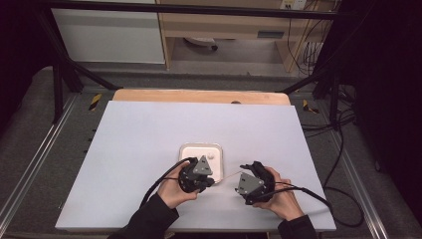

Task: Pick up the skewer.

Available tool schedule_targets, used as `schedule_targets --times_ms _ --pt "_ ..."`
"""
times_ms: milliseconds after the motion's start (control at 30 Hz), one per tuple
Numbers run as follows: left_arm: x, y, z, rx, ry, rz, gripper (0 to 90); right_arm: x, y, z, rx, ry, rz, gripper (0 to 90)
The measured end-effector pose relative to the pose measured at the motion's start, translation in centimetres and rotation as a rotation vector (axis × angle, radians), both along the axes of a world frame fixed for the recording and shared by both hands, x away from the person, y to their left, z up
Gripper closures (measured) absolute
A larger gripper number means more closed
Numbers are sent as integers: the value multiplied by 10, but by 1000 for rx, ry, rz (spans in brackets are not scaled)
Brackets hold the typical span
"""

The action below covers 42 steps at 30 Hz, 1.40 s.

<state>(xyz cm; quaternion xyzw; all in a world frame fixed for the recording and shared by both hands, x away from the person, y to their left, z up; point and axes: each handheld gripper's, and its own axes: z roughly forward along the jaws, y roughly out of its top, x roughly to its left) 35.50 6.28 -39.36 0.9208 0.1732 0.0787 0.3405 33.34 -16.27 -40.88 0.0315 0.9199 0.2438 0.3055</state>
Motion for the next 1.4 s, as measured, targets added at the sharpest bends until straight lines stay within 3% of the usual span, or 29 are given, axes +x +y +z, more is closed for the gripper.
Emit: schedule_targets --times_ms 500,800,1167,1400 --pt "-4 -19 2 24 -1 -43 888 -1 7 -7 -138 -124 177 570" --pt "-5 -25 4 42 -4 -65 888 -2 6 -11 -213 -131 219 730" --pt "-4 -17 2 52 6 -69 889 1 5 -10 -233 -144 238 861" --pt "-3 -16 3 47 6 -62 888 1 6 -12 -243 -142 246 886"
